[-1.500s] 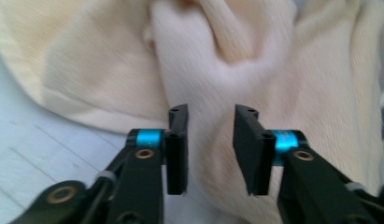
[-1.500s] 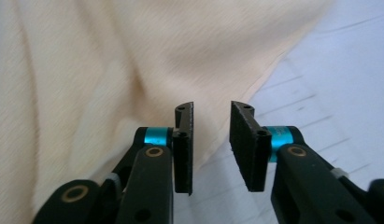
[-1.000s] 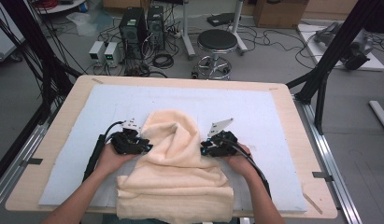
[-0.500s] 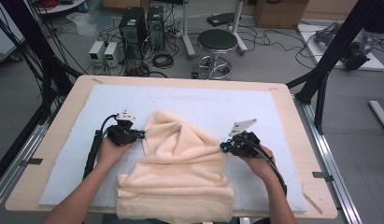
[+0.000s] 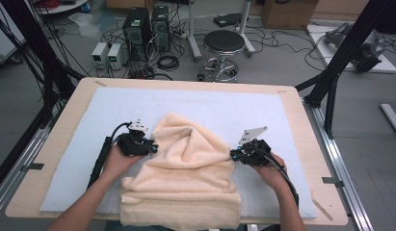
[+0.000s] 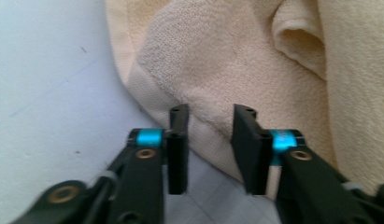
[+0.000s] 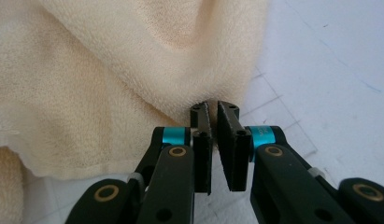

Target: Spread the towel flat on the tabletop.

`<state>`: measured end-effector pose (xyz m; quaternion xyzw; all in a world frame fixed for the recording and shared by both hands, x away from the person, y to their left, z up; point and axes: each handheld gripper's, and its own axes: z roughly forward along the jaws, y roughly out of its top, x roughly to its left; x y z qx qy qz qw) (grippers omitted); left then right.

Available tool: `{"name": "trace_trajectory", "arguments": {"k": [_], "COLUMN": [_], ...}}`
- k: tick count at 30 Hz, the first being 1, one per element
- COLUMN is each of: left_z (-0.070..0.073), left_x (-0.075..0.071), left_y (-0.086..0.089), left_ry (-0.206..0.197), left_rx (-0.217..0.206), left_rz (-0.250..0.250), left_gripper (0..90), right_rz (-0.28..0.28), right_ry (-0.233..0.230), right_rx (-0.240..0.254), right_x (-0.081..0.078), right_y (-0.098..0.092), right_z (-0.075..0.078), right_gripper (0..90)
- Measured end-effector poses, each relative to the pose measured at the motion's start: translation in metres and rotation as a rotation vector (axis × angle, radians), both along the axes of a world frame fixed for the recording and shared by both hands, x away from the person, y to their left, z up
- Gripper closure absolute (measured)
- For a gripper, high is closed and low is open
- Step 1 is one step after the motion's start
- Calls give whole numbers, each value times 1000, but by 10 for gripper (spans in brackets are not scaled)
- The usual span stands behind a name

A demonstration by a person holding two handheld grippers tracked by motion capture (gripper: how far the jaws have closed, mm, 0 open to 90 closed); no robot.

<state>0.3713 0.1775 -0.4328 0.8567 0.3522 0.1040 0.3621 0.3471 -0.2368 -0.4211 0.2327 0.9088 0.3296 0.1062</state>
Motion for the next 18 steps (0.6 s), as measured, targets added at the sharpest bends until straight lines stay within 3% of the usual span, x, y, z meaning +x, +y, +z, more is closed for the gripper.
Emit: {"name": "trace_trajectory", "arguments": {"k": [1,2,6,10,13,16,18], "left_z": [0,-1,0,7,15,29,34], "left_x": [1,2,9,23,35,49,53], "left_y": [0,0,-2,-3,0,13,21], "left_ry": [-2,9,20,-9,-44,-100,-105], "left_rx": [1,-21,-28,-13,-32,-46,-55], "left_rz": [-7,-10,3,45,111,237,265], "left_gripper": [730,854,869,872,872,872,870], "right_rz": [-3,1,-5,-7,-9,-5,-5], "right_ry": [10,9,10,5,7,3,4], "right_rx": [8,12,23,39,42,44,42], "right_x": [0,2,1,-1,-2,-3,-4], "right_y": [0,-1,-2,-6,-7,-7,-6], "right_z": [-1,-4,-2,-1,-1,0,0], "right_gripper": [841,838,839,842,843,849,853]}}
